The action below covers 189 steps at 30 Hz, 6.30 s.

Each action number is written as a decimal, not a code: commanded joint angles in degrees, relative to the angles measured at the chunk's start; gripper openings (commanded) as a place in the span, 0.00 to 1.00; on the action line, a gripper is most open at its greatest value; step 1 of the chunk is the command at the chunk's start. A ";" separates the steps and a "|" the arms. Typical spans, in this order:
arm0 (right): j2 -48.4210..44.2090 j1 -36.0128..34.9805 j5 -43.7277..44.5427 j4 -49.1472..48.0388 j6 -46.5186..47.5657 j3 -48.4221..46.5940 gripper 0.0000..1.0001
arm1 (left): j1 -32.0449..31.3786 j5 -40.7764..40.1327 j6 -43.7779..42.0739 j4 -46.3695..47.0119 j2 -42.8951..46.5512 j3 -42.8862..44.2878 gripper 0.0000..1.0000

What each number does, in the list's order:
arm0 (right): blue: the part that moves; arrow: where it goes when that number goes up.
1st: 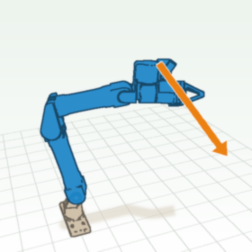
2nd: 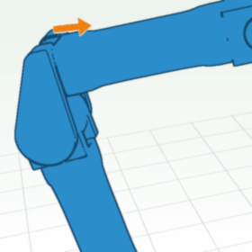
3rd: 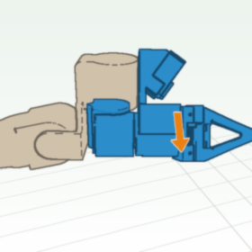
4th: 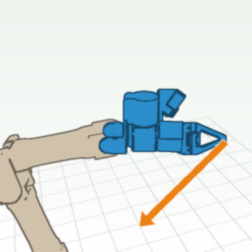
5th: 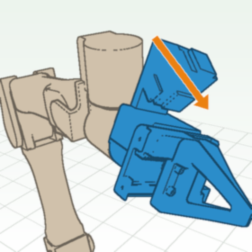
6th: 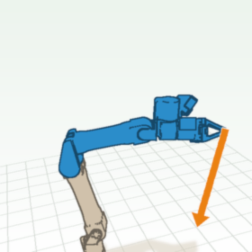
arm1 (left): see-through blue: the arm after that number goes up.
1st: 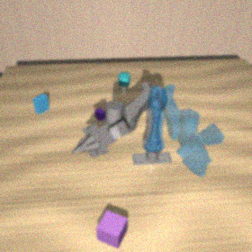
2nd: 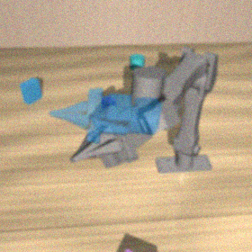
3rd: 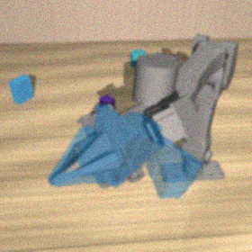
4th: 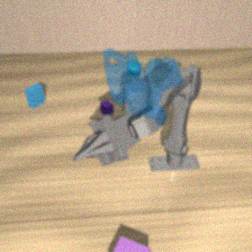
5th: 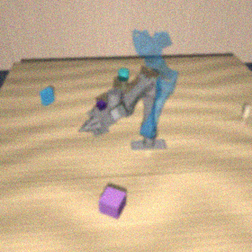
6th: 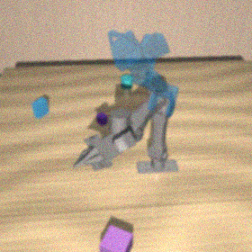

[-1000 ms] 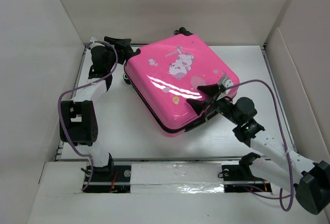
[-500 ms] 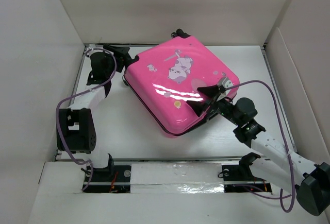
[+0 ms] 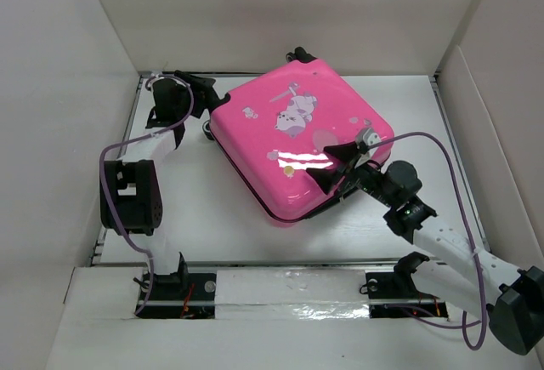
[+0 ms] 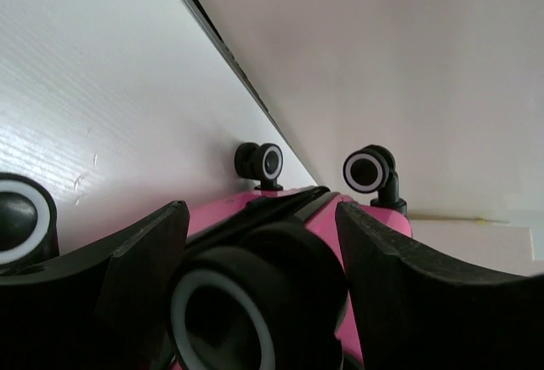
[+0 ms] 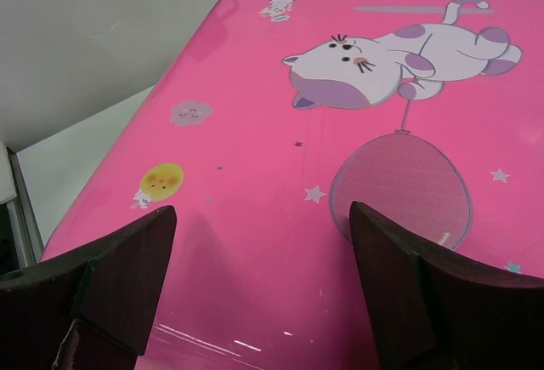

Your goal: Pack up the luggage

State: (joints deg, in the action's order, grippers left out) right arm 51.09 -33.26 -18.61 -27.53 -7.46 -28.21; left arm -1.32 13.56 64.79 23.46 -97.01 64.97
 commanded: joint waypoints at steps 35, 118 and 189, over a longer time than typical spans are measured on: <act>-33.43 -4.89 23.88 37.38 -24.00 14.67 0.44 | -13.78 -20.68 -12.40 14.34 44.34 -42.27 0.00; 4.65 -41.01 52.01 -1.22 -30.42 9.83 0.00 | -35.54 -16.73 -24.90 18.84 32.28 -43.17 0.72; -10.64 -31.27 43.50 13.88 -25.41 10.89 0.00 | -12.04 -8.80 -5.37 24.96 1.18 -14.15 0.00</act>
State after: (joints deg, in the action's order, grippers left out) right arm 44.66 -67.59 27.99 -9.56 -34.48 -15.79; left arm -11.99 0.91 61.32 45.60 -102.96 57.23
